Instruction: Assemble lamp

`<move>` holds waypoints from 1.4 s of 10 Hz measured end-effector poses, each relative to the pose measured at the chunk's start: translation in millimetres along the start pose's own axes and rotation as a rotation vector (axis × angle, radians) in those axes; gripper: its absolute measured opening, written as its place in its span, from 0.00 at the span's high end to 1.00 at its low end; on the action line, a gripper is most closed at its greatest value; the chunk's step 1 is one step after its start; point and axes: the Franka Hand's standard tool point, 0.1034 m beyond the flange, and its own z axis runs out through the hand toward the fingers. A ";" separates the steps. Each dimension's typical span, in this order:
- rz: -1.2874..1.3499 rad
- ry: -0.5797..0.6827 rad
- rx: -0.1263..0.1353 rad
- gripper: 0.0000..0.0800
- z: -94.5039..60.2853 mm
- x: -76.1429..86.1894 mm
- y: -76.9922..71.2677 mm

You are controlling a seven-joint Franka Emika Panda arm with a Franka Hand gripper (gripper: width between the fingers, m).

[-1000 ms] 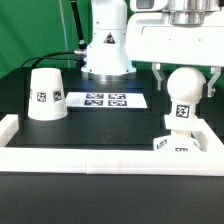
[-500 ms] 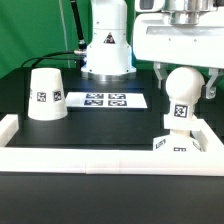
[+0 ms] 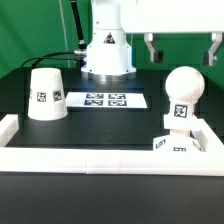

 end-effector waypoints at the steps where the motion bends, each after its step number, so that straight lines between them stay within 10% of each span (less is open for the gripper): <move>1: -0.006 0.006 0.005 0.13 -10.7 0.5 6.0; 7: -0.010 0.003 0.001 0.13 -4.1 -5.9 8.3; 12: -0.064 -0.005 0.014 0.13 0.6 4.0 101.8; 14: -0.060 -0.009 0.011 0.13 2.2 2.1 104.9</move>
Offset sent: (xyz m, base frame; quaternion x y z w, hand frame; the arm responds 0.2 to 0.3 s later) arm 0.0000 0.0000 0.0000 0.0000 0.0000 0.0000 1.0000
